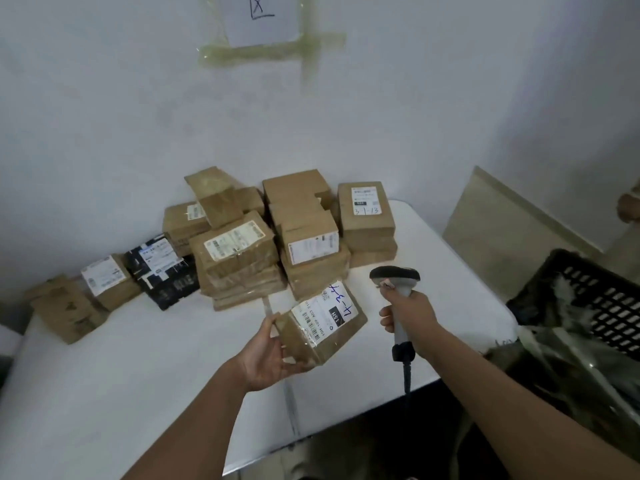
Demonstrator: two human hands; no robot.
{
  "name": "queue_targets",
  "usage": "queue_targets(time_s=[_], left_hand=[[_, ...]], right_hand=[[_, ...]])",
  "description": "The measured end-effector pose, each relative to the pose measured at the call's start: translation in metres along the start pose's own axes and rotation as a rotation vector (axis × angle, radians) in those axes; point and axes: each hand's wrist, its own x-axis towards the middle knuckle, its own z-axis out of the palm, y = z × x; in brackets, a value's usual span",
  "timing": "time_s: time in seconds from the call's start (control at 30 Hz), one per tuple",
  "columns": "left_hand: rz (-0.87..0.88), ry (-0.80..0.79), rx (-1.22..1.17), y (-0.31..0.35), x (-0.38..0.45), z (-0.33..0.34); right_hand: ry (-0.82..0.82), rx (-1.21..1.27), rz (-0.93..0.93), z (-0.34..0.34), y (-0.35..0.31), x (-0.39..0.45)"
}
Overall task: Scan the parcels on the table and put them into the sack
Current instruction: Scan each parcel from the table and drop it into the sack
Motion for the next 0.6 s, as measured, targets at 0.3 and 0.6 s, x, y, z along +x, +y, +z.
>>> queue_targets(time_s=[0.3,0.6], left_hand=[[-0.141,0.247,0.096,-0.036,0.047,0.001],[0.367,0.566,0.526,-0.025,0.078,0.013]], right_hand=[[0.079,-0.036,0.142,-0.036,0.054,-0.018],[0.065,-0.041,0.141,-0.013,0.058,-0.009]])
